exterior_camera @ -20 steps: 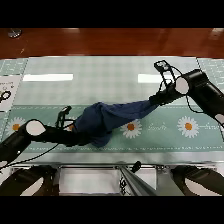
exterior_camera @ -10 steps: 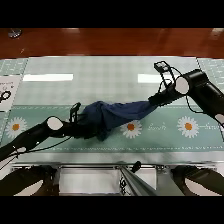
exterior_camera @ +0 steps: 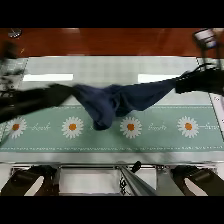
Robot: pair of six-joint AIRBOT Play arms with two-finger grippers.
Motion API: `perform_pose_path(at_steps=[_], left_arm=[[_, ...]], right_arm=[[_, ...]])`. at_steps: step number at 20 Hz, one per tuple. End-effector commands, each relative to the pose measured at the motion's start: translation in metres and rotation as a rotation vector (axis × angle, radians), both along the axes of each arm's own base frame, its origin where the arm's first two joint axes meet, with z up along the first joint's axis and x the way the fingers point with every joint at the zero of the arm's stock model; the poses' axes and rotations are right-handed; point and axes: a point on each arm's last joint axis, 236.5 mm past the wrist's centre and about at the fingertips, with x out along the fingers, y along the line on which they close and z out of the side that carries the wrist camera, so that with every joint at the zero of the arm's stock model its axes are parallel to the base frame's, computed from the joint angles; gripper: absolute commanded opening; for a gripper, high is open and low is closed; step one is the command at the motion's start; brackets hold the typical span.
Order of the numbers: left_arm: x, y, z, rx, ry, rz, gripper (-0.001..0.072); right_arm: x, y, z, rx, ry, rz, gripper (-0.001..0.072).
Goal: Fold the shirts.
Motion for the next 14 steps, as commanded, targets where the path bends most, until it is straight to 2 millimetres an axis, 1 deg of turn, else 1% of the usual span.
perform_pose_path(at_steps=[1, 2, 3, 5, 7, 8, 10, 11, 12, 13, 14], left_arm=[[-0.044, 0.129, 0.12, 0.178, -0.373, 0.515, 0.0018], [-0.061, 0.152, 0.134, 0.248, -0.413, 0.624, 0.0018], [-0.073, 0.158, 0.14, 0.28, -0.413, 0.67, 0.0019], [-0.089, 0.155, 0.143, 0.353, -0.4, 0.679, 0.0019], [-0.098, 0.157, 0.146, 0.438, -0.411, 0.691, 0.0019], [-0.101, 0.156, 0.143, 0.455, -0.396, 0.683, 0.0019], [-0.107, 0.151, 0.127, 0.478, -0.329, 0.647, 0.0019], [-0.11, 0.149, 0.117, 0.49, -0.289, 0.626, 0.0018], [-0.113, 0.147, 0.107, 0.503, -0.248, 0.606, 0.0018], [-0.116, 0.148, 0.098, 0.519, -0.213, 0.599, 0.0018], [-0.118, 0.15, 0.092, 0.533, -0.187, 0.599, 0.0018]], right_arm=[[-0.037, -0.041, 0.109, 0.04, -0.309, -0.093, 0.0036], [-0.052, -0.049, 0.135, 0.059, -0.384, -0.109, 0.0036], [-0.065, -0.055, 0.157, 0.074, -0.445, -0.12, 0.0036], [-0.091, -0.065, 0.192, 0.096, -0.548, -0.138, 0.0036], [-0.112, -0.076, 0.222, 0.099, -0.633, -0.157, 0.0037], [-0.122, -0.081, 0.234, 0.094, -0.669, -0.169, 0.0037], [-0.136, -0.088, 0.249, 0.096, -0.693, -0.187, 0.0037], [-0.141, -0.089, 0.251, 0.098, -0.691, -0.191, 0.0036], [-0.144, -0.091, 0.249, 0.092, -0.676, -0.195, 0.0037], [-0.146, -0.093, 0.241, 0.078, -0.639, -0.198, 0.0036], [-0.147, -0.094, 0.227, 0.063, -0.577, -0.206, 0.0036]])
